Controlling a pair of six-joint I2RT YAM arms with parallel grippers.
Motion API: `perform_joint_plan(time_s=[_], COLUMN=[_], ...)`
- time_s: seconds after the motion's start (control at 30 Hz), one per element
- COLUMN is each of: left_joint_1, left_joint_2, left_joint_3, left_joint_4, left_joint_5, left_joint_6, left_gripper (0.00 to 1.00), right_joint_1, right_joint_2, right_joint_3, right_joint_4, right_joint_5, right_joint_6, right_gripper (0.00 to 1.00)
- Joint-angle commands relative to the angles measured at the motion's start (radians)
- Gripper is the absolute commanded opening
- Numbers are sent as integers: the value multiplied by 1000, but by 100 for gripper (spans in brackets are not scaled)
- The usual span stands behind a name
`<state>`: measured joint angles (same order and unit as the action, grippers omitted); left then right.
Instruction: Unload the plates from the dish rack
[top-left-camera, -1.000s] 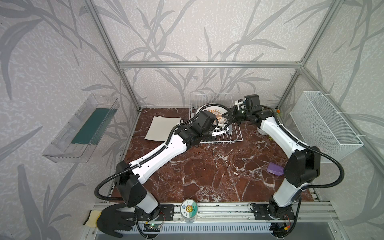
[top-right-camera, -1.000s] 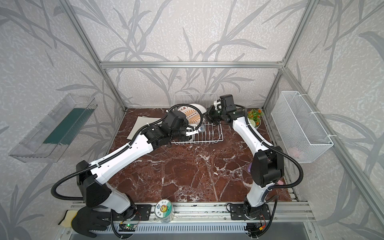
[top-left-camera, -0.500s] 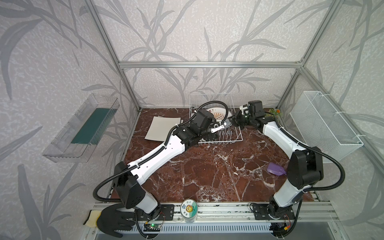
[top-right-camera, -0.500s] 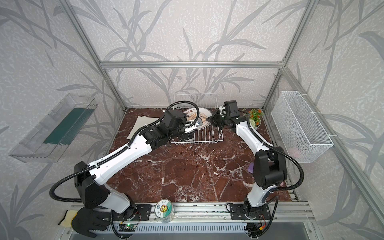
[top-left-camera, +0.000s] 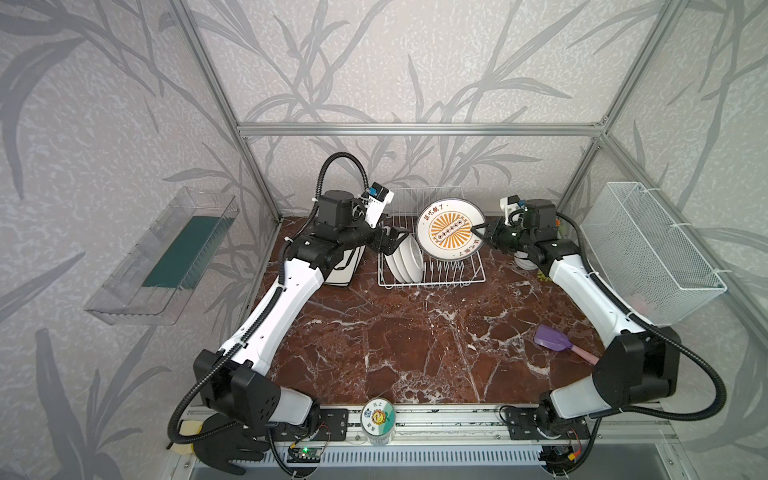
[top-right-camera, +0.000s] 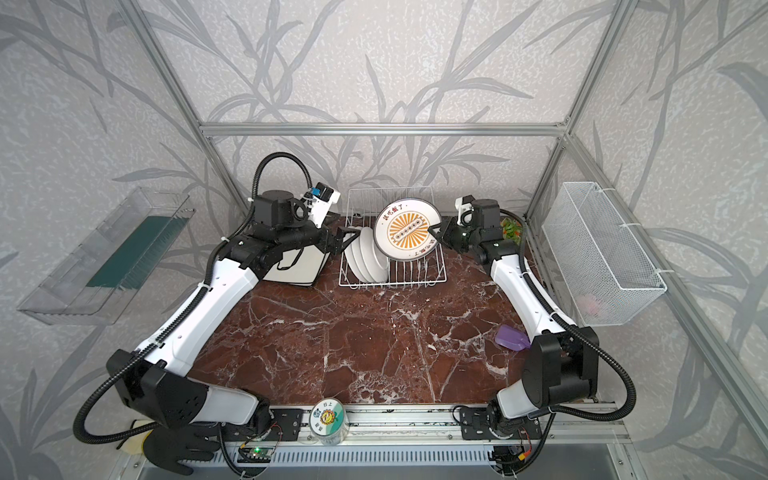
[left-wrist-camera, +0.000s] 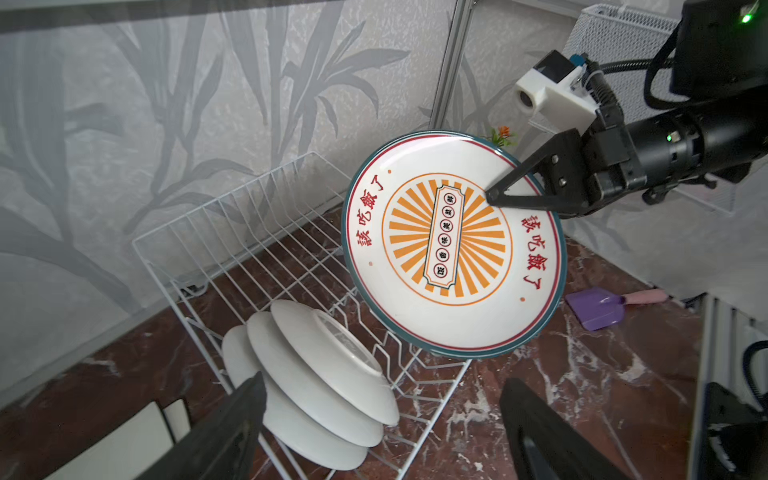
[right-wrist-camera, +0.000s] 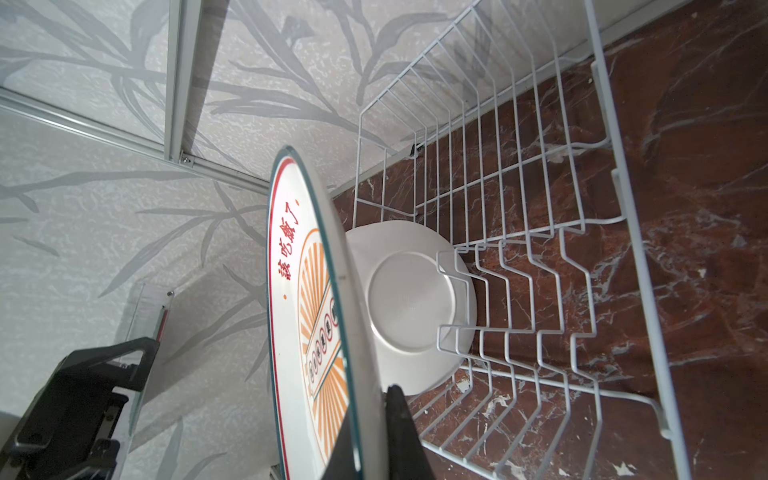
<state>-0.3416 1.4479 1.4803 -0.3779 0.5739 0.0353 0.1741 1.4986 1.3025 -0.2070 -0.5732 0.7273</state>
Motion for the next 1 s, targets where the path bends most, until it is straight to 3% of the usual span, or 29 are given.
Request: perform_joint_plan(time_s=[0.0, 0.17, 0.47, 0.63, 0.8, 0.97], left_joint_1=[13, 13, 12, 9, 7, 6], left_joint_2=[55, 136, 201, 222, 244, 247], left_joint_3=[-5, 5, 14, 14, 34, 43], left_joint_4=[74, 163, 235, 240, 207, 194], left_joint_5=[187, 275, 349, 375, 387, 379], left_joint_6=[-174, -285, -366, -373, -352, -342], left_gripper=[90, 88, 84, 72, 69, 53], right_joint_1=[-1, -1, 1, 1, 2, 7], right_joint_2=[-65, -87, -97, -84, -83, -77], right_joint_3=[-32, -71, -118, -121, -132, -132], right_joint_4=[126, 192, 298, 317, 347, 351], right_joint_5=[-66, -97, -167, -188, -200, -205], right_joint_6=[-121, -132, -118, -118, -109, -110], right_gripper=[0, 0, 0, 0, 0, 0])
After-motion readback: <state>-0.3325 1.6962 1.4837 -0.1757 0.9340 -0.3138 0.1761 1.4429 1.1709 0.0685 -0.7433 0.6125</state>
